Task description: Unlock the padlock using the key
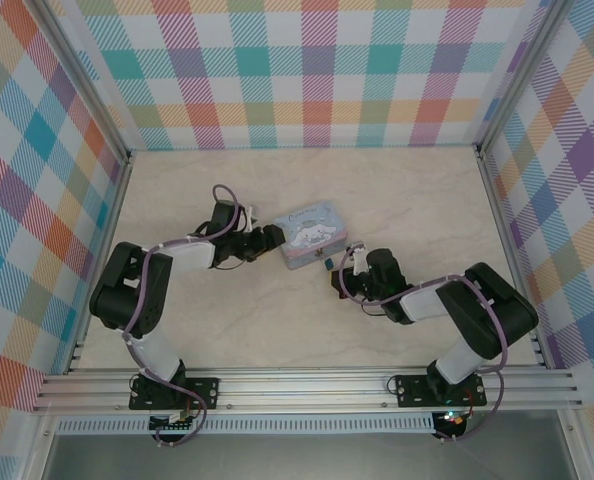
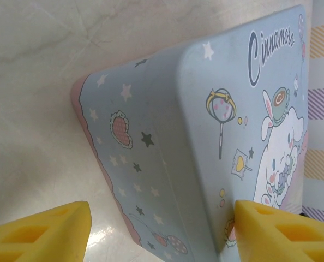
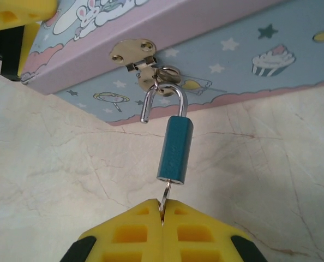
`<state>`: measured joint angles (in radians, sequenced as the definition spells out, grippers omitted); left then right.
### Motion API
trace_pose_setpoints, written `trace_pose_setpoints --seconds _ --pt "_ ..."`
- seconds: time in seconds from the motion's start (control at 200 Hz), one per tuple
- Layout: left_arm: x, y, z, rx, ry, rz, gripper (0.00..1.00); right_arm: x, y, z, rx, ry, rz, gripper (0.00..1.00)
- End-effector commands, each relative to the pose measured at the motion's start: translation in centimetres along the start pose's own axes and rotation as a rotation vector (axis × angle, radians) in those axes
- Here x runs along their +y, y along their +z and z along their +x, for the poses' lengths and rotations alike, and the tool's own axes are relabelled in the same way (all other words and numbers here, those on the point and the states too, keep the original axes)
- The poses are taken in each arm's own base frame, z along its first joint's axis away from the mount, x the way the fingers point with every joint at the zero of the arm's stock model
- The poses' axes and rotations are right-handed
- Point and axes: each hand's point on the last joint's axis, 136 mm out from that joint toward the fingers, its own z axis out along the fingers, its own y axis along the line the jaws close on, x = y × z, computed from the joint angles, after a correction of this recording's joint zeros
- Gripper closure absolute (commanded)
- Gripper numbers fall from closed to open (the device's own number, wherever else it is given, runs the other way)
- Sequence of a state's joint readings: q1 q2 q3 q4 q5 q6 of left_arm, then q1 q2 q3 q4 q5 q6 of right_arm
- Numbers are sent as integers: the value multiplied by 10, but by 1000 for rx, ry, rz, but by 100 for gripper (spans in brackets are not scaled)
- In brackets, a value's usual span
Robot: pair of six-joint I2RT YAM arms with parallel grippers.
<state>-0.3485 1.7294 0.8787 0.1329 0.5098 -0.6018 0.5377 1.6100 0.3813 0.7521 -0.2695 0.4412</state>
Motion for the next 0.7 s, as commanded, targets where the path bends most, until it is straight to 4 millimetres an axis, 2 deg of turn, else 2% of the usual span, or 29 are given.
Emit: trace_pose_setpoints --seconds 0.0,0.075,0.29,0.455,0.575,0.695 --pt "43 -1 34 63 -84 -162 33 0 3 9 60 110 -76 100" --pt "44 -3 36 59 -87 -166 33 -5 4 11 74 138 -77 99" --pt "46 -5 38 53 -88 -178 33 -12 -2 11 69 146 -49 75" --pt "45 -7 40 49 -88 -175 33 -15 -17 10 48 129 -33 59" --pt "44 -10 42 49 -84 -178 33 1 -27 -7 15 86 -105 45" --pt "42 -11 43 49 -80 -174 33 26 -27 -27 16 56 -223 32"
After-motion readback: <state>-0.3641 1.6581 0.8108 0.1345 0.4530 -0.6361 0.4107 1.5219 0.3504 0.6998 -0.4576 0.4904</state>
